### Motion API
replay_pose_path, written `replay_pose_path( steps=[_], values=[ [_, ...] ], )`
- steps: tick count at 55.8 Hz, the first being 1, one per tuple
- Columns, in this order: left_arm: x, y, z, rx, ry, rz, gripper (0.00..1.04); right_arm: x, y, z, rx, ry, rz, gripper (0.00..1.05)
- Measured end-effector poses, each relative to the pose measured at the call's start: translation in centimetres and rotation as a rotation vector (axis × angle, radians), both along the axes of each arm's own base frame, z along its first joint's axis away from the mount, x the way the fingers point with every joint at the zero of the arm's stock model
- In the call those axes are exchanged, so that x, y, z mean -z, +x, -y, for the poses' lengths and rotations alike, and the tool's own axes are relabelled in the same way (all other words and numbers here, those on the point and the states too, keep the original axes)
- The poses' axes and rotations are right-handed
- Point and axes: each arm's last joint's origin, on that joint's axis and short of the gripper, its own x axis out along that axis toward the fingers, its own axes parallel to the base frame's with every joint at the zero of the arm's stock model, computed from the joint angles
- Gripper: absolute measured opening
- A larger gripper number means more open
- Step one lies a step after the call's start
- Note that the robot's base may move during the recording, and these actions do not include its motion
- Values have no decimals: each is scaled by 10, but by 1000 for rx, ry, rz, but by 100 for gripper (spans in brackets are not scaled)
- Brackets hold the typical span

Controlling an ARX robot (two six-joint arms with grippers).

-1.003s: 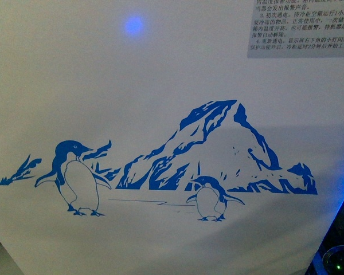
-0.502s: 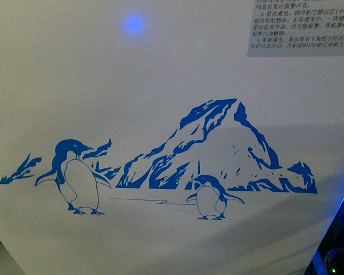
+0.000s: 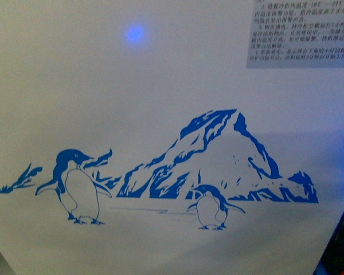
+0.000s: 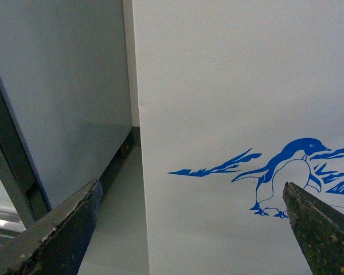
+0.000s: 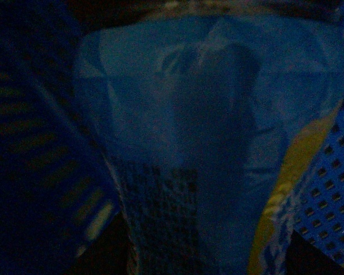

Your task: Put drink in fridge

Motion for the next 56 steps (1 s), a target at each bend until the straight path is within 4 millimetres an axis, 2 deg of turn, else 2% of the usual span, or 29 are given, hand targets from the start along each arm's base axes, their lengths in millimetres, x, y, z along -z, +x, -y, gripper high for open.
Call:
replay_pose_path(
  steps=[3, 4, 12, 17, 21, 26, 38, 40, 46, 52, 56],
  values=[
    [0, 0, 0, 0, 0, 0, 97, -24, 2, 4, -16, -5, 40, 40],
    [0, 0, 0, 0, 0, 0, 97, -40, 3, 6, -24, -8, 67, 40],
    [0, 0, 0, 0, 0, 0, 97, -107, -1, 16, -58, -27, 178, 40],
    [0, 0, 0, 0, 0, 0, 97, -170, -14, 24, -111, -54, 274, 40],
    [0, 0, 0, 0, 0, 0, 97, -200, -24, 26, -135, -75, 320, 40],
    [0, 0, 0, 0, 0, 0, 97, -263, -48, 23, -195, -146, 434, 40],
    [0, 0, 0, 0, 0, 0, 97, -345, -89, 5, -309, -236, 628, 40],
    [0, 0, 0, 0, 0, 0, 97, -369, -105, -3, -339, -263, 694, 40],
    [0, 0, 0, 0, 0, 0, 97, -414, -148, -22, -389, -346, 830, 40],
    [0, 0, 0, 0, 0, 0, 97, -435, -186, -34, -395, -414, 907, 40],
    [0, 0, 0, 0, 0, 0, 97, -439, -205, -39, -388, -432, 920, 40]
  ],
)
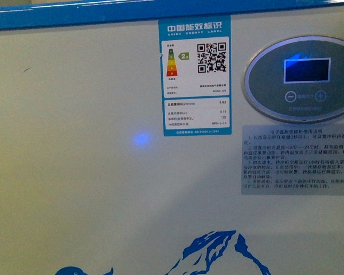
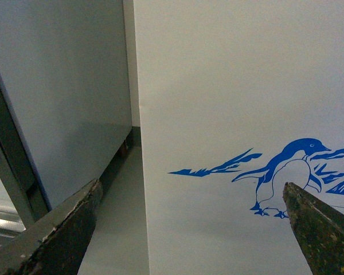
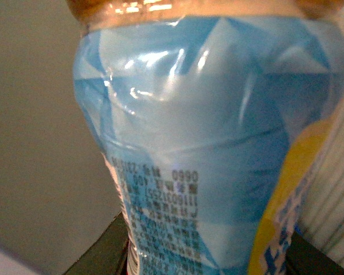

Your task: Put drink in fridge

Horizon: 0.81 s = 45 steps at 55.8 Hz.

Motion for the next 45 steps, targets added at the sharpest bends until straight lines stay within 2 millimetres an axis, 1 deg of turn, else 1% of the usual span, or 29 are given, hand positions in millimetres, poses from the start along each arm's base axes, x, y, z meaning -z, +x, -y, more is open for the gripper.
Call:
replay_pose_path(
  steps=[2, 9, 12, 18, 24, 29, 37, 45],
  values=[
    [0, 0, 0, 0, 0, 0, 97, 0, -10, -2, 13, -5, 8, 40],
    [0, 0, 0, 0, 0, 0, 97, 0, -34, -9, 4, 2, 12, 40],
    [0, 0, 0, 0, 0, 0, 97, 0, -47, -14, -13, 10, 18, 40],
    [0, 0, 0, 0, 0, 0, 97, -1, -65, -24, -37, 5, 56, 40],
    [0, 0, 0, 0, 0, 0, 97, -1, -78, -32, -40, -3, 93, 40],
    [0, 0, 0, 0, 0, 0, 97, 3, -87, -37, -20, -10, 108, 40],
    [0, 0, 0, 0, 0, 0, 97, 8, -92, -40, 10, -22, 121, 40],
    [0, 0, 0, 0, 0, 0, 97, 9, -95, -42, 36, -26, 150, 40]
  ],
)
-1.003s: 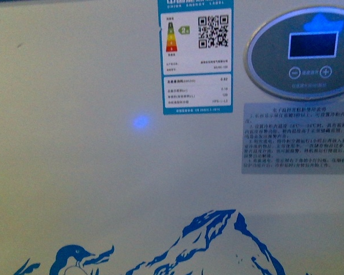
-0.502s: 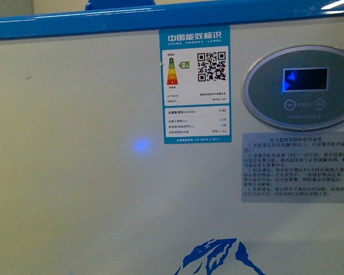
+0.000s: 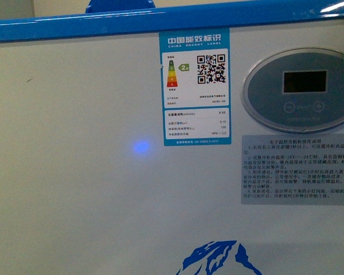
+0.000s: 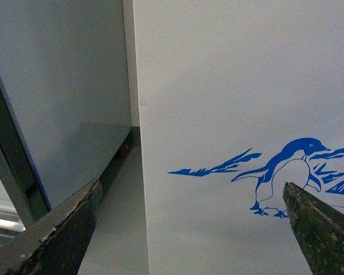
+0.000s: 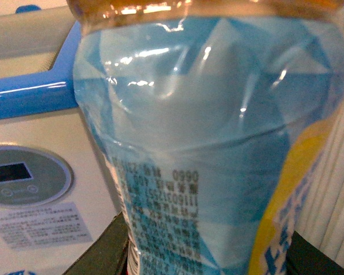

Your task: Put drink in fridge

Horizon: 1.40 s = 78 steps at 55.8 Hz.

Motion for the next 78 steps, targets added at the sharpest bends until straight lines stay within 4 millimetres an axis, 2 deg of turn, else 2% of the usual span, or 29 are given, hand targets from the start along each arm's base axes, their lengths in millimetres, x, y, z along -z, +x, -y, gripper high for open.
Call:
replay_pose_path(
  steps=[32, 78],
  values=[
    [0, 0, 0, 0, 0, 0, 97, 40, 4, -10, 154, -32, 4, 39],
    [0, 0, 0, 0, 0, 0, 97, 41, 3, -10, 157, -35, 6, 39]
  ],
)
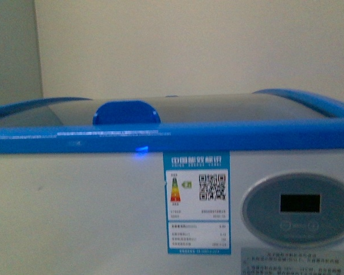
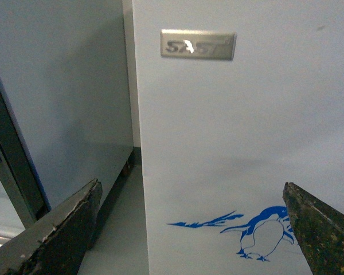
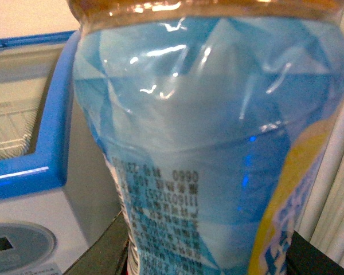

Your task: Put drink in fridge

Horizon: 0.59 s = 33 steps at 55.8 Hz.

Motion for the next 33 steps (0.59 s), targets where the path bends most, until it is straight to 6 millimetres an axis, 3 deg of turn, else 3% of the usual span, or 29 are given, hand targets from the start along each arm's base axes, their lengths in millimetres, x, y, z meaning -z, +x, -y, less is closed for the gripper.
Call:
replay_pose_path(
  steps=[33],
  values=[
    [0, 0, 0, 0, 0, 0, 97, 0, 0, 0, 0, 0, 1, 39]
  ],
)
